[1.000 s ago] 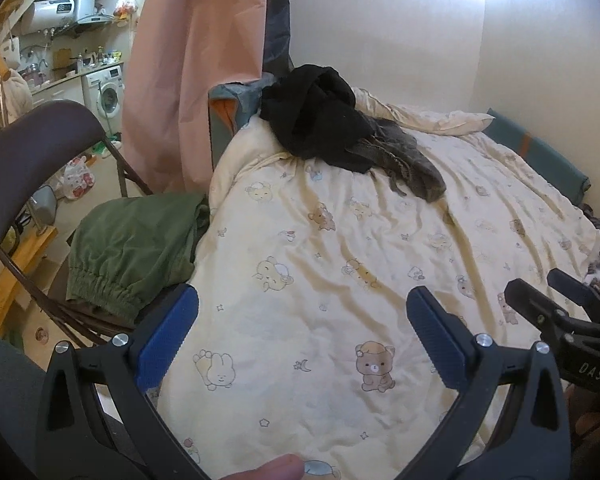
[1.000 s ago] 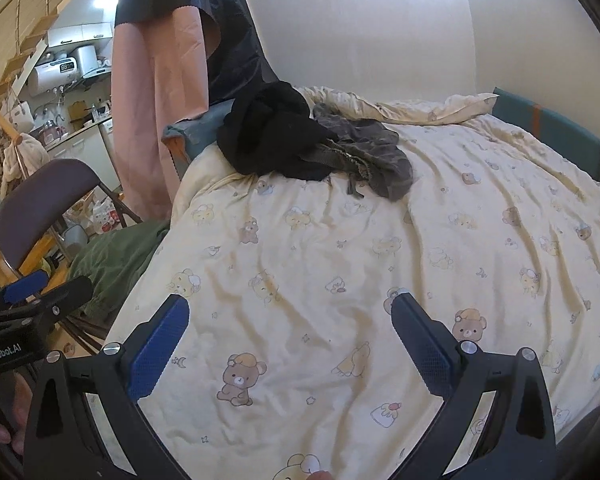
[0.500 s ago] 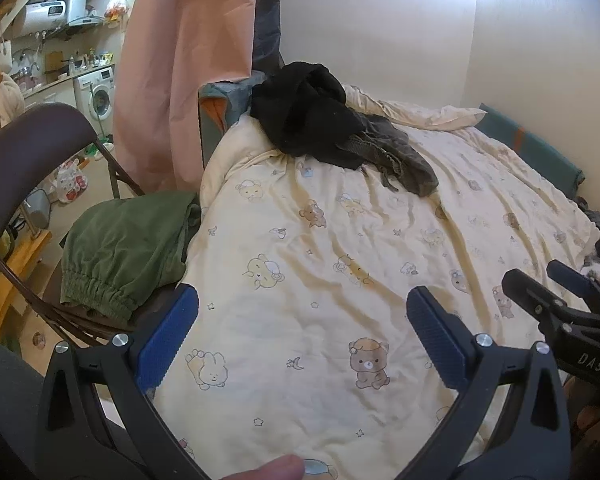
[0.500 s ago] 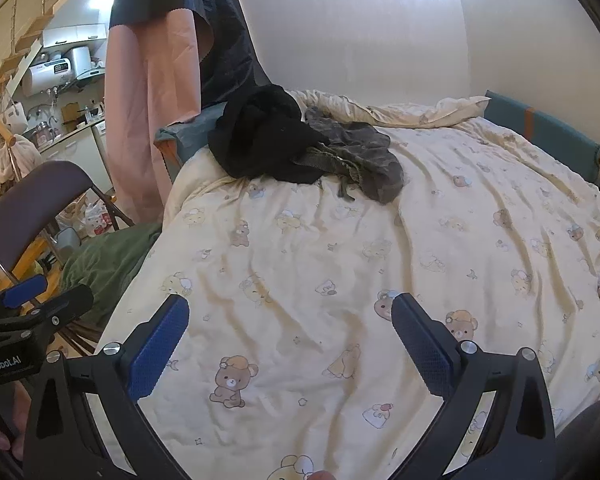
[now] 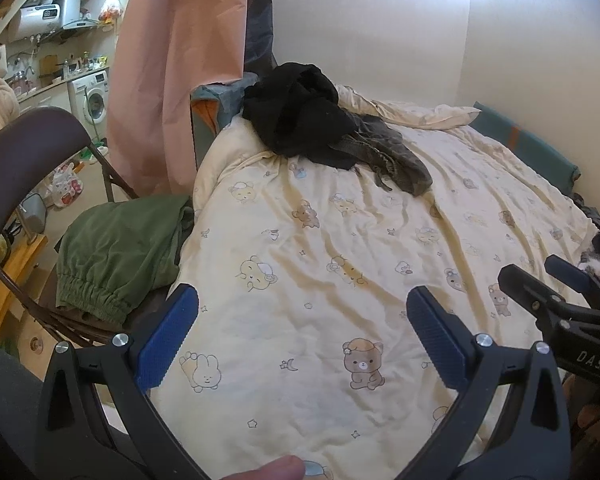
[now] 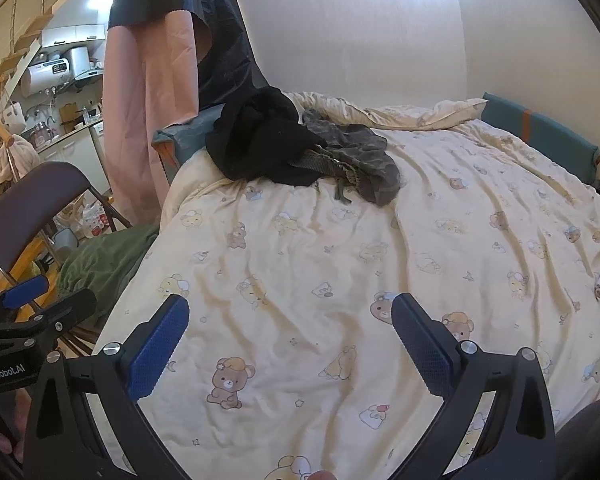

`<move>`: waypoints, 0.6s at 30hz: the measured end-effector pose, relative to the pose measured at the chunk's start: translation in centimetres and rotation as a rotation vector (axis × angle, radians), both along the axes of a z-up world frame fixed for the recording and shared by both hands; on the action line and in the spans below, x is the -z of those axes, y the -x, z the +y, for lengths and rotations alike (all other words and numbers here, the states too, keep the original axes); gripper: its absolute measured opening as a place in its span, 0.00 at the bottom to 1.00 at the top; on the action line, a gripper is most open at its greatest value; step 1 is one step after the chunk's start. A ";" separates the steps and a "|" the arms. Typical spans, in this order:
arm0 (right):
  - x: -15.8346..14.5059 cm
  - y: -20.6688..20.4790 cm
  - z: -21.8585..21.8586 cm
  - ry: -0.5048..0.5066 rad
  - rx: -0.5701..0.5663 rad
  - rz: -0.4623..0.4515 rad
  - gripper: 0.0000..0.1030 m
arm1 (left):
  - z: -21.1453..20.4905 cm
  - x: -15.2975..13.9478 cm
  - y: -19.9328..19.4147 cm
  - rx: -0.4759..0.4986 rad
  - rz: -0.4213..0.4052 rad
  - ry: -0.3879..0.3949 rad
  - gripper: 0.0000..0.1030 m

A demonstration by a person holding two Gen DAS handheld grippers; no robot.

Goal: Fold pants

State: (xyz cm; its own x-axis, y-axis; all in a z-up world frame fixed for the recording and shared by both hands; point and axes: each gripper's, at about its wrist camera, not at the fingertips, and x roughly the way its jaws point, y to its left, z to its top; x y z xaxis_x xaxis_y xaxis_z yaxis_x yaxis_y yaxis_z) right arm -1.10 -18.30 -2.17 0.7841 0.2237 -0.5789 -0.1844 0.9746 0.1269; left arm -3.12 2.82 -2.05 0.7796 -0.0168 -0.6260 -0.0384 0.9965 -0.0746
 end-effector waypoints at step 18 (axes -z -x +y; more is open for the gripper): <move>0.0 0.3 -0.2 0.005 0.009 -0.003 1.00 | 0.1 0.1 0.0 -0.001 0.003 0.004 1.00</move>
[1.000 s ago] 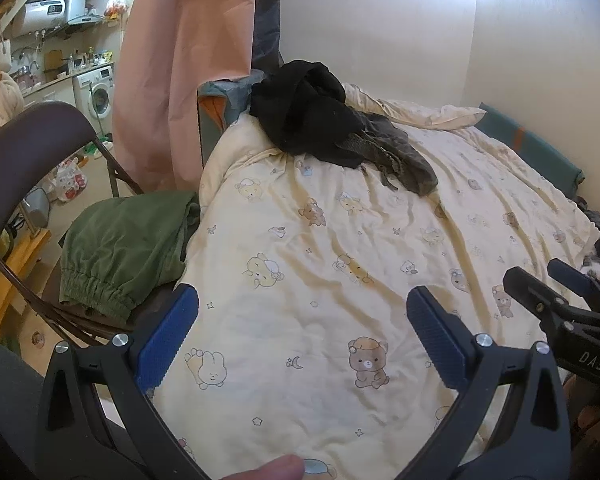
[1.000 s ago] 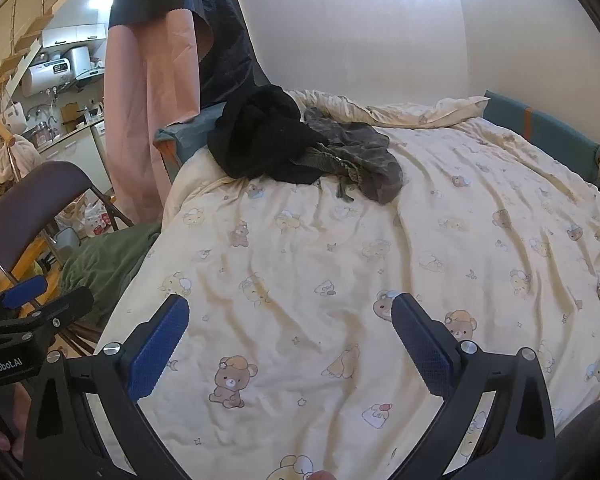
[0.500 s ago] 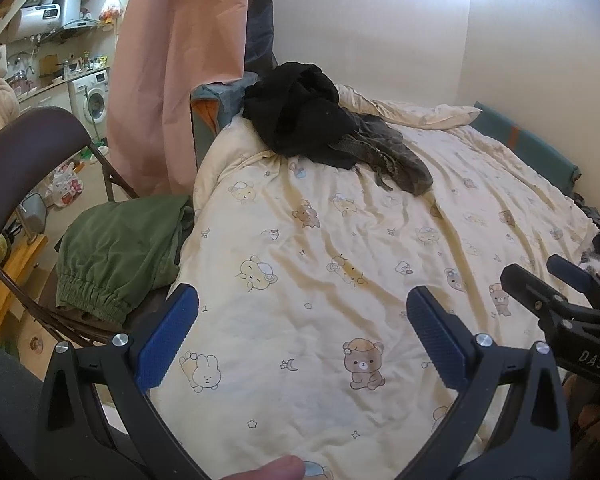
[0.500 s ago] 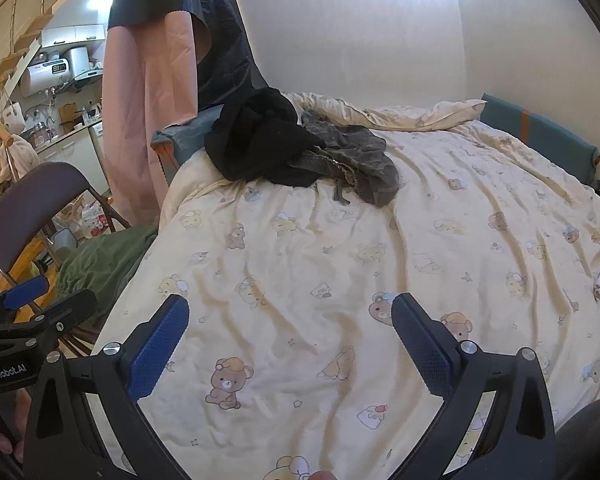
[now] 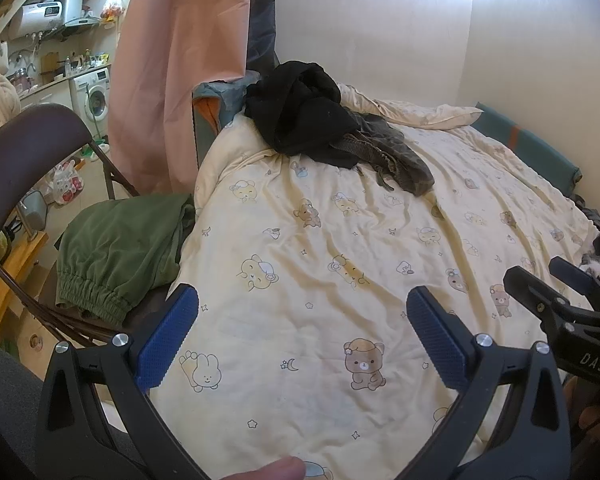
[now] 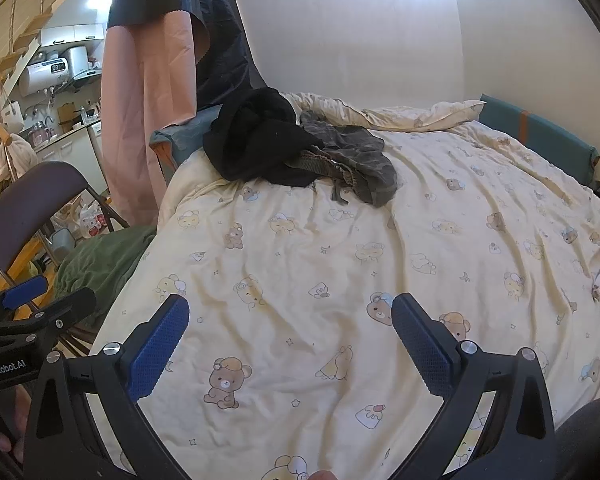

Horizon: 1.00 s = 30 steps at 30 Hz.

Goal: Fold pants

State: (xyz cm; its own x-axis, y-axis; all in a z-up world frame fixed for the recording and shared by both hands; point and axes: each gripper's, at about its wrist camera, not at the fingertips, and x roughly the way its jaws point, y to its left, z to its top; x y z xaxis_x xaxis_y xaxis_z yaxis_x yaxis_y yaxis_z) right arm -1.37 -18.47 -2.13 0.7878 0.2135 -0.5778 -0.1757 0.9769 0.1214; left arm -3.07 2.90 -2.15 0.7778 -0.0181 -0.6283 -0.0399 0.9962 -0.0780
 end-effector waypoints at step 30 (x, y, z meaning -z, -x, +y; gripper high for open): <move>-0.1 -0.1 -0.1 0.001 -0.001 -0.001 1.00 | -0.4 0.1 0.3 0.000 0.001 0.009 1.00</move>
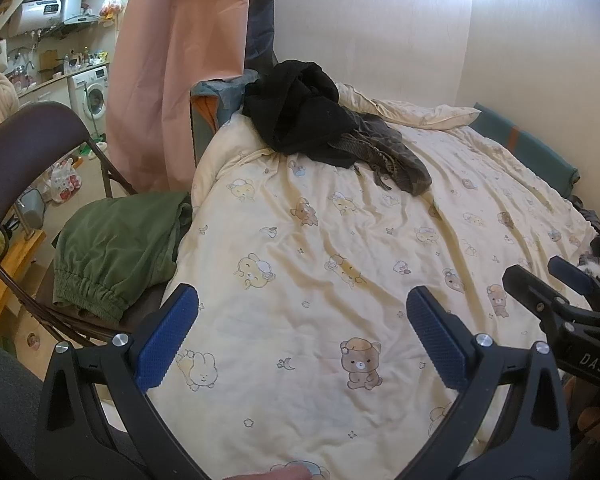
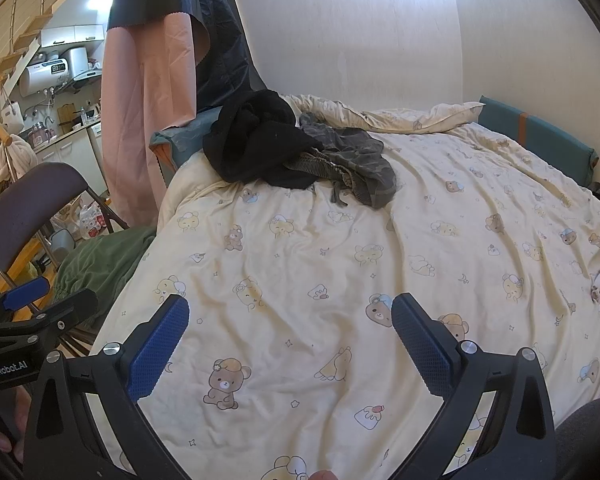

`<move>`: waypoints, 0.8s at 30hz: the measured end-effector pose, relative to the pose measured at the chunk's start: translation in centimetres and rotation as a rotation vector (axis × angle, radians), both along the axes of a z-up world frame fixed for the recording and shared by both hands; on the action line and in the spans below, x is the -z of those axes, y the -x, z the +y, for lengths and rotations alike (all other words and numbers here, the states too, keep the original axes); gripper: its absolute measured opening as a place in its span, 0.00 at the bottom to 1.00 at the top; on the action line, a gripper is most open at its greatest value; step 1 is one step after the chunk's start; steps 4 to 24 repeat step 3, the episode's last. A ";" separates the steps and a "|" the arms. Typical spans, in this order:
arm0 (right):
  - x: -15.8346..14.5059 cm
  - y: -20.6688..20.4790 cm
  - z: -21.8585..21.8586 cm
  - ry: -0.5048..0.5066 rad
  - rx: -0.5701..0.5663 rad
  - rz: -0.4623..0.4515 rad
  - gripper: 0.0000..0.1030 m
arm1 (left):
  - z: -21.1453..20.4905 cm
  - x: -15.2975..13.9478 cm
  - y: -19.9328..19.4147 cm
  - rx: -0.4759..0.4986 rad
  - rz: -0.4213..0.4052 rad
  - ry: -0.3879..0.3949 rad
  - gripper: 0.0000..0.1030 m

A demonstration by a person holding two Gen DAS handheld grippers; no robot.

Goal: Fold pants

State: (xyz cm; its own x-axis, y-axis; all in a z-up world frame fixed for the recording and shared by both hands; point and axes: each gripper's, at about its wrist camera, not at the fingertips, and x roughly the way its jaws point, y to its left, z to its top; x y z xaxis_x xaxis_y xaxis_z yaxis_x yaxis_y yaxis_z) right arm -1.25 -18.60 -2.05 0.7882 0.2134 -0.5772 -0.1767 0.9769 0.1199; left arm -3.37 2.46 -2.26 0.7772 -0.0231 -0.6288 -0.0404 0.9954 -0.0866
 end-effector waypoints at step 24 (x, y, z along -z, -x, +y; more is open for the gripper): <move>0.0 0.0 0.0 0.000 0.000 -0.001 1.00 | -0.1 0.1 0.0 -0.004 0.005 0.005 1.00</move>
